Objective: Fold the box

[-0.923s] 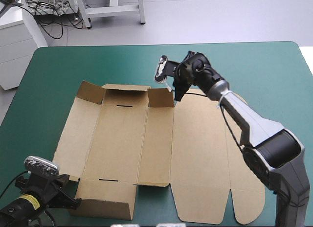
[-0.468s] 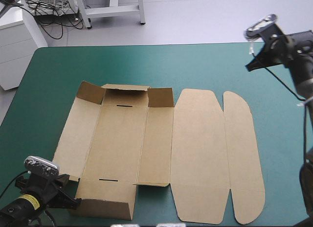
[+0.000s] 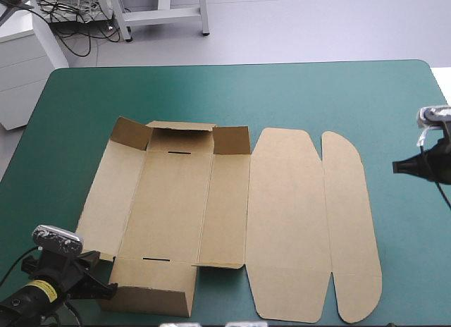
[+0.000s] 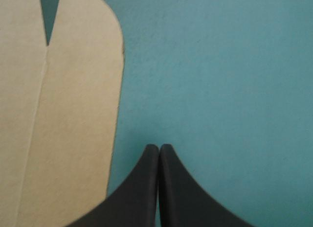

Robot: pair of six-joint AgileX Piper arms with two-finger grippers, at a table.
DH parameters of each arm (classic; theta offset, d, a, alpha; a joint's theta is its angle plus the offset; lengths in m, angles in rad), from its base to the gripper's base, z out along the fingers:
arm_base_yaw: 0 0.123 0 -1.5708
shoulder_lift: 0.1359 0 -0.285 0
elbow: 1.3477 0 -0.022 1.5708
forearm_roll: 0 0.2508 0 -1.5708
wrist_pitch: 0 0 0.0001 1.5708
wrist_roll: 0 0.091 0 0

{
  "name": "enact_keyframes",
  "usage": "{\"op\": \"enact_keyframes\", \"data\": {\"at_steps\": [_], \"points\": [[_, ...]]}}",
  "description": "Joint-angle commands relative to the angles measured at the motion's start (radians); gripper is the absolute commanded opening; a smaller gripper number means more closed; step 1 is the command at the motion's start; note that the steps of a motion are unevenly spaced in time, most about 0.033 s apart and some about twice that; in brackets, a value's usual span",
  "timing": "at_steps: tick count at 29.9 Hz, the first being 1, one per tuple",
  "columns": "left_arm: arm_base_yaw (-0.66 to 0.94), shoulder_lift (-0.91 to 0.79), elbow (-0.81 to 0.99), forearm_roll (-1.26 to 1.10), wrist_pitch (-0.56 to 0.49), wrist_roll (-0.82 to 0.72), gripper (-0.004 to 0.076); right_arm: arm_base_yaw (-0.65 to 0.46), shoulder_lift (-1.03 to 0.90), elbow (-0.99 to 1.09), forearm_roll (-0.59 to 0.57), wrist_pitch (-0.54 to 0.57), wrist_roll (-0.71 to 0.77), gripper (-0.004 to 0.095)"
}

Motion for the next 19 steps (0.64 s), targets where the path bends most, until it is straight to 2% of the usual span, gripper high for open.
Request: {"op": "enact_keyframes", "data": {"at_steps": [1, 8, 15, 19], "points": [[-0.004, 0.013, -0.034, -0.004, -0.053, -0.013, -0.001, -0.009, -0.121, 0.101, 0.078, -0.021, -0.01, -0.002], [-0.004, 0.066, -0.1, 0.025, -0.046, -0.013, -0.001, -0.007, -0.3, 0.257, 0.136, -0.011, -0.008, -0.002], [-0.004, 0.324, -0.371, 0.011, -0.029, 0.007, -0.001, -0.007, -0.327, 0.269, 0.137, -0.043, -0.008, -0.002], [-0.004, 0.482, -0.502, 0.033, -0.056, 0.007, -0.001, -0.007, -0.327, 0.269, 0.147, -0.043, -0.008, -0.002]]}}
